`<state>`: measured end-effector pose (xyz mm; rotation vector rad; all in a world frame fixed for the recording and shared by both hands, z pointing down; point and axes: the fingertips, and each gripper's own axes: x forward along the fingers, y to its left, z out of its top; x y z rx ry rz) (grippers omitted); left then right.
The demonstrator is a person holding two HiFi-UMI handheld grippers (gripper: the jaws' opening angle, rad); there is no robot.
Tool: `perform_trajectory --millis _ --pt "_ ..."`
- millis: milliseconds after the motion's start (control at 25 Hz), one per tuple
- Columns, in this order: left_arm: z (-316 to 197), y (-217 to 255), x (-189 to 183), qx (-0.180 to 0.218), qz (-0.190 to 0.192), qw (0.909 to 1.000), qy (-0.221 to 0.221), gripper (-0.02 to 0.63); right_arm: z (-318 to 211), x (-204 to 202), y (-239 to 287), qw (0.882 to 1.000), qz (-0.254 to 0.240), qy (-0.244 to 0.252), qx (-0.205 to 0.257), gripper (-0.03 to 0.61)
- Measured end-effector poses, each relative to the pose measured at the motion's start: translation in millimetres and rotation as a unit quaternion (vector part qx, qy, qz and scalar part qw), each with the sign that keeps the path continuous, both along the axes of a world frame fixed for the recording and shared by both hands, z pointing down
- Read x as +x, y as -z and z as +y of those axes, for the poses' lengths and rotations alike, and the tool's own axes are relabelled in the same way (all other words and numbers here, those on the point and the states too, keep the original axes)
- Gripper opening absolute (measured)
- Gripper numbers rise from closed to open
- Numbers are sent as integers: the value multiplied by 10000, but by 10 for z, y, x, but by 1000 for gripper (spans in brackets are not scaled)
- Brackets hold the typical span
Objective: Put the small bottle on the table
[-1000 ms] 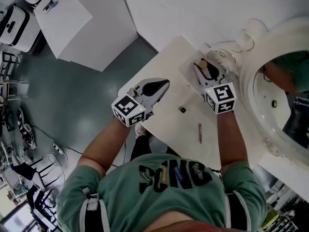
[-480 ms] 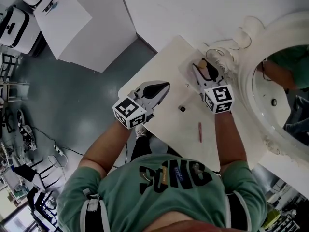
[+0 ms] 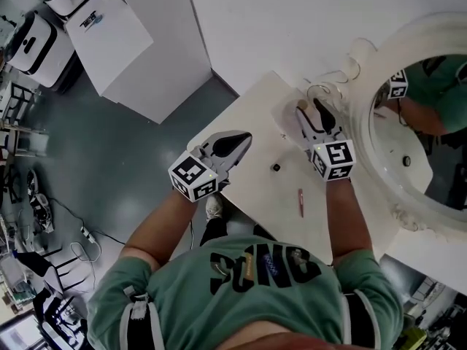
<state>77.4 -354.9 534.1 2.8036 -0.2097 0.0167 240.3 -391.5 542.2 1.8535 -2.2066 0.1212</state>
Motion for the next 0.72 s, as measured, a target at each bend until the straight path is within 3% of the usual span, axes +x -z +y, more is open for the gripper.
perform_trajectory --millis 720 --pt "240 1011 -473 475 265 9982 269 5 673 -369 977 9996 -52 190 219 184"
